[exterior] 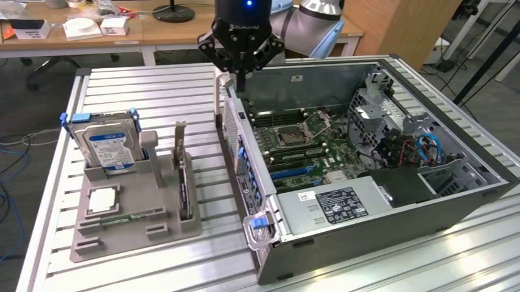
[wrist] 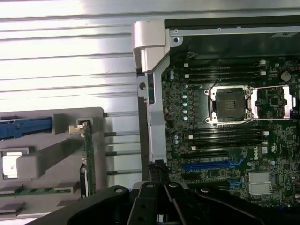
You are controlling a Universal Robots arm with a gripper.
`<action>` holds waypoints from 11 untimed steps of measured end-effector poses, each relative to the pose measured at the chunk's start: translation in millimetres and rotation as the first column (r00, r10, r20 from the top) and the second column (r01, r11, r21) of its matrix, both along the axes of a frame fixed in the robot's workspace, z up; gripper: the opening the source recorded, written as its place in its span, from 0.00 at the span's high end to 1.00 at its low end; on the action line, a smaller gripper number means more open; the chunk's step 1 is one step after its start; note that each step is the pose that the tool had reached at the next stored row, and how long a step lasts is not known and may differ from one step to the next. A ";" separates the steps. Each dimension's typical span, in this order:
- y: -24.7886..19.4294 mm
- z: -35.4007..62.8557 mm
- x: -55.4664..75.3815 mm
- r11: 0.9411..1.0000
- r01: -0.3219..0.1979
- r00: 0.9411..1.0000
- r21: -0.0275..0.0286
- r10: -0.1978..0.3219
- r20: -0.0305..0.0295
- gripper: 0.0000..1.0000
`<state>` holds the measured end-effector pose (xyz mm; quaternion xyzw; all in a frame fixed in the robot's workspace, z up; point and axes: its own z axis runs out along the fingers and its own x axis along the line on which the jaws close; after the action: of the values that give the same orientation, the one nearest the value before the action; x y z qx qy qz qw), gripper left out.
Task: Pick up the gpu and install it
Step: 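Reach for the gpu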
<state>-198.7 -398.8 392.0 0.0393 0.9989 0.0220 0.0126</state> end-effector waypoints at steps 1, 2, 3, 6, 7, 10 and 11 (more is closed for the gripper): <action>0.0 0.0 -1.5 1.000 0.000 1.000 0.000 0.000 0.000 0.89; 0.0 0.0 -3.1 1.000 0.000 1.000 0.000 0.000 0.000 0.89; 0.0 0.0 -4.9 1.000 0.000 1.000 0.000 0.000 0.000 0.89; 0.0 0.0 -9.2 1.000 0.000 1.000 0.000 0.000 0.000 0.89; 0.0 0.0 -10.8 1.000 0.000 1.000 0.000 0.000 0.000 0.89; 0.0 0.0 -15.8 1.000 0.001 1.000 0.000 -0.001 0.000 0.89; 0.0 0.0 -17.5 1.000 0.001 1.000 0.000 -0.001 0.000 0.89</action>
<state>-216.1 -398.9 392.0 0.0397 0.9989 0.0220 0.0126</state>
